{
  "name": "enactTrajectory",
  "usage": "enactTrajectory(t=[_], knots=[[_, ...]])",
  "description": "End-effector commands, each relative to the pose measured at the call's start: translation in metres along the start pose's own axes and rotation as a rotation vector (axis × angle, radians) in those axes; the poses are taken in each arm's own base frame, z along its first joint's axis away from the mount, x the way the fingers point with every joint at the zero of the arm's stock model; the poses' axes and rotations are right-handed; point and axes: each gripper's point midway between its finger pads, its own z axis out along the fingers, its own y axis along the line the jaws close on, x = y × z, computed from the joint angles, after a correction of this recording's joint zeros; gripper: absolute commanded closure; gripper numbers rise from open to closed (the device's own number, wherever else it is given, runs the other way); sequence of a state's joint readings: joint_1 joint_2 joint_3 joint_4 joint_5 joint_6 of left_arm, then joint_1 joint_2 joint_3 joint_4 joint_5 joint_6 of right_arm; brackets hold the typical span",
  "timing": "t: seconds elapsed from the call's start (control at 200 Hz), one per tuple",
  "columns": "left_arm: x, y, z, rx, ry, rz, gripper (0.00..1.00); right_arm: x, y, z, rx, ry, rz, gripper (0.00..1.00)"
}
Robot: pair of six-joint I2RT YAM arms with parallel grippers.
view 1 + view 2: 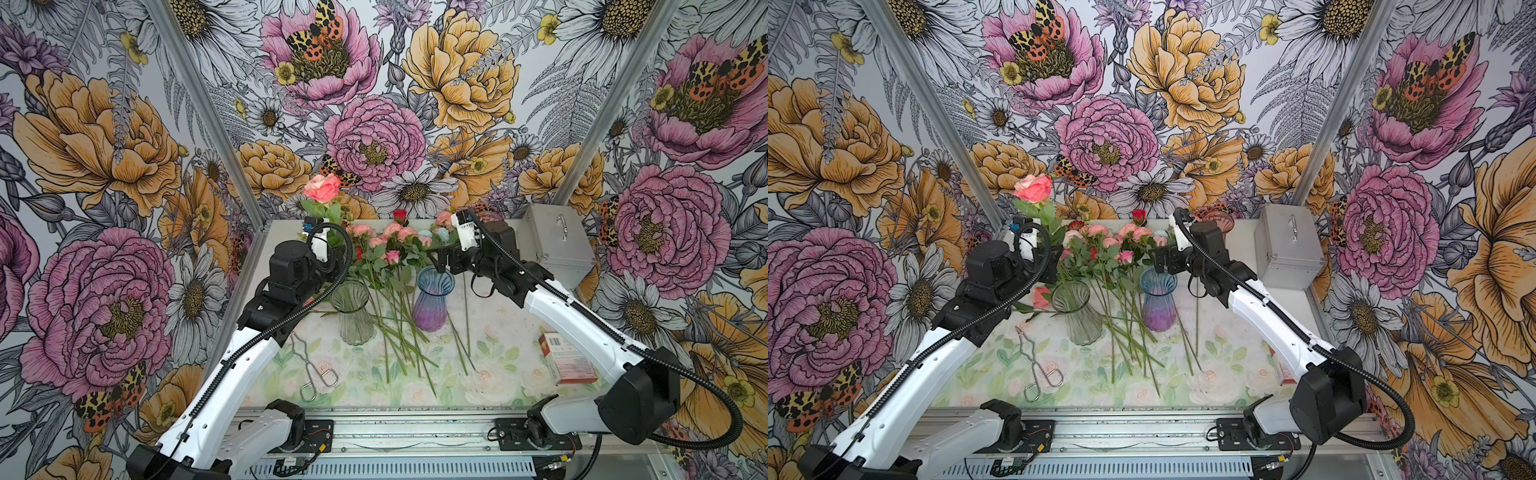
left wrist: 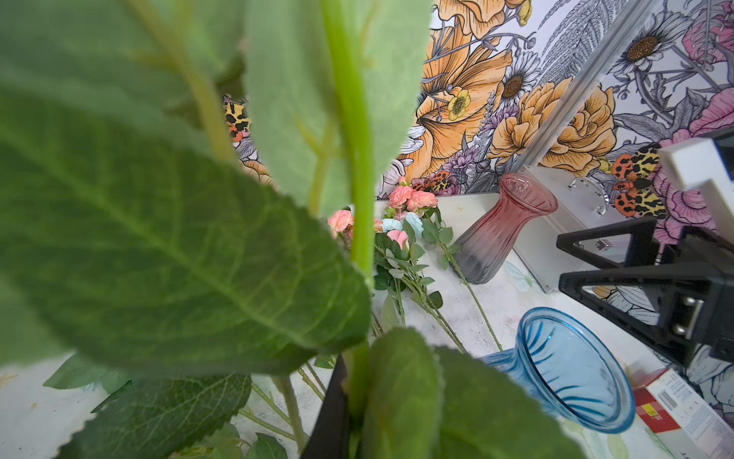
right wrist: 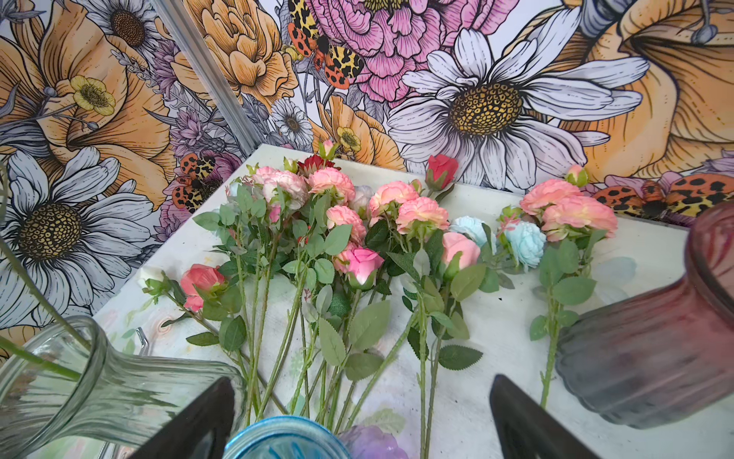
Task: Place the pink flowers into the vase
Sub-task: Place the flower in the vase.
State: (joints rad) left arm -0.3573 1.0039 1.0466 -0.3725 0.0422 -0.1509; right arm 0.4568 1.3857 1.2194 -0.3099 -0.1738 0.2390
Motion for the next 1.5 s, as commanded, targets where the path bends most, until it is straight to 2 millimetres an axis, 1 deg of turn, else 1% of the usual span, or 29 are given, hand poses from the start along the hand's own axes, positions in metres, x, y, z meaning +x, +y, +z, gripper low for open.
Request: enactTrajectory(t=[0.0,0.21,0.365,0.41,0.445,0.61,0.7,0.86,0.94,1.031,1.336,1.381,1.456,1.496], knots=[[-0.004,-0.001,0.003,-0.013,-0.033,-0.012,0.98,-0.007,0.001,-0.011,-0.008,-0.028,0.003,0.01],[0.000,-0.015,0.008,0.002,-0.014,0.030,0.98,-0.004,0.001,-0.008,-0.009,-0.019,-0.002,0.01],[0.002,-0.013,0.006,-0.012,-0.011,0.044,0.97,-0.001,0.002,-0.001,-0.022,-0.002,0.001,0.01],[0.003,-0.012,0.005,-0.013,-0.012,0.044,0.96,-0.001,0.001,0.000,-0.020,-0.001,0.003,0.01],[0.004,-0.012,0.005,-0.017,-0.010,0.046,0.93,-0.001,0.002,0.000,-0.020,-0.001,0.005,0.01],[0.013,-0.009,0.014,-0.030,0.021,0.025,0.88,-0.003,0.001,-0.001,-0.016,-0.006,0.011,0.01],[0.020,-0.007,0.019,-0.039,0.040,-0.007,0.88,-0.004,0.001,-0.003,-0.011,-0.012,0.009,0.00],[0.037,-0.004,0.026,-0.051,0.083,-0.033,0.88,-0.006,0.001,-0.005,-0.011,-0.019,0.004,0.01],[0.041,-0.005,0.028,-0.052,0.094,-0.040,0.87,-0.006,0.002,-0.005,-0.014,-0.018,0.006,0.01],[0.042,-0.005,0.030,-0.055,0.097,-0.046,0.80,-0.008,0.003,-0.005,-0.019,-0.020,0.009,0.01],[0.038,-0.009,0.028,-0.045,0.090,-0.055,0.78,-0.005,0.003,-0.011,-0.015,-0.025,0.007,0.01],[0.038,-0.009,0.027,-0.043,0.089,-0.055,0.75,-0.005,0.003,-0.011,-0.015,-0.025,0.008,0.01],[0.037,-0.011,0.025,-0.038,0.087,-0.054,0.65,-0.005,0.002,-0.012,-0.013,-0.025,0.007,0.01],[0.037,-0.012,0.023,-0.037,0.085,-0.053,0.64,-0.005,0.001,-0.012,-0.010,-0.025,0.007,0.01]])
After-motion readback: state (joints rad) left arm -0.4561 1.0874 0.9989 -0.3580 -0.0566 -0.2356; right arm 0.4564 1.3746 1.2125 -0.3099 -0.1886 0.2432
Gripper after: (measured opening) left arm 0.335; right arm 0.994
